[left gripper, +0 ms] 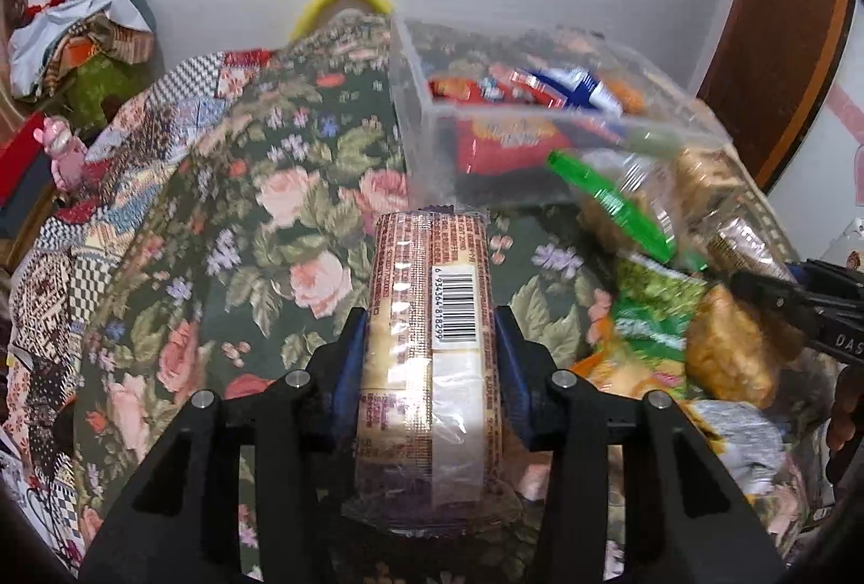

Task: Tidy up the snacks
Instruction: 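Carry both packs to the clear box and release them inside with both tools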

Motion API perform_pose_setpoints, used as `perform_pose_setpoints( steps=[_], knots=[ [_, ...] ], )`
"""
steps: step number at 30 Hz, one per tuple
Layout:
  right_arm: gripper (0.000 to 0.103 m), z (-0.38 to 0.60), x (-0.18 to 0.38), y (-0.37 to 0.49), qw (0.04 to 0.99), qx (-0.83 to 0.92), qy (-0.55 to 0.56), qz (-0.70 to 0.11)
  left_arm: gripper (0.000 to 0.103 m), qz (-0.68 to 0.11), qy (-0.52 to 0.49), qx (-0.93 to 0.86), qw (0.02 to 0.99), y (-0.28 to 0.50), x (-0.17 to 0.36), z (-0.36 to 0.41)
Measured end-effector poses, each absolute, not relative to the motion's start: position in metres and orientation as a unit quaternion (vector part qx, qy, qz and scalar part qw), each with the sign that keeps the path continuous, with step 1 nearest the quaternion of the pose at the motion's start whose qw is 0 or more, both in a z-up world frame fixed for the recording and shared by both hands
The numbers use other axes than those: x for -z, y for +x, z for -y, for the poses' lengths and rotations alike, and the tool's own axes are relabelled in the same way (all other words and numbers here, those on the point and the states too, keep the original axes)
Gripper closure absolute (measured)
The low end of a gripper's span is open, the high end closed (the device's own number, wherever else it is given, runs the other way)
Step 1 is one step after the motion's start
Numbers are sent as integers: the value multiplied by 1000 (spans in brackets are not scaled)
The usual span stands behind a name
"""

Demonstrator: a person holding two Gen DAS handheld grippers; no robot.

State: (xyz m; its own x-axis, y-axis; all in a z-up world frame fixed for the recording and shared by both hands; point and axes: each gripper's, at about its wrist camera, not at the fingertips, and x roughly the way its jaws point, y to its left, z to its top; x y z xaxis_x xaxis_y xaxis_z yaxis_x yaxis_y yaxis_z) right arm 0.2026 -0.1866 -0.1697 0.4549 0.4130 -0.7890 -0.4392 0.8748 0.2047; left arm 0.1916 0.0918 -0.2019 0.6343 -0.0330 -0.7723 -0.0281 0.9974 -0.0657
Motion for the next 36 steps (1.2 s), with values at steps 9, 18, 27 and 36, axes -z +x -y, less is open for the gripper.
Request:
perform_pose_setpoints(
  steps=[9, 18, 27, 36],
  knots=[
    [67, 190, 143, 201, 866, -257, -9, -428, 58, -372, -39, 15, 927, 184, 149, -82],
    [67, 186, 111, 213, 887, -258, -9, -384, 58, -347, -40, 31, 936, 200, 122, -71],
    [67, 177, 89, 239, 901, -252, -8, -353, 58, -330, -38, 40, 942, 232, 102, -65],
    [67, 162, 79, 275, 906, -253, -10, -340, 58, -322, -30, 36, 946, 272, 96, -61]
  ],
)
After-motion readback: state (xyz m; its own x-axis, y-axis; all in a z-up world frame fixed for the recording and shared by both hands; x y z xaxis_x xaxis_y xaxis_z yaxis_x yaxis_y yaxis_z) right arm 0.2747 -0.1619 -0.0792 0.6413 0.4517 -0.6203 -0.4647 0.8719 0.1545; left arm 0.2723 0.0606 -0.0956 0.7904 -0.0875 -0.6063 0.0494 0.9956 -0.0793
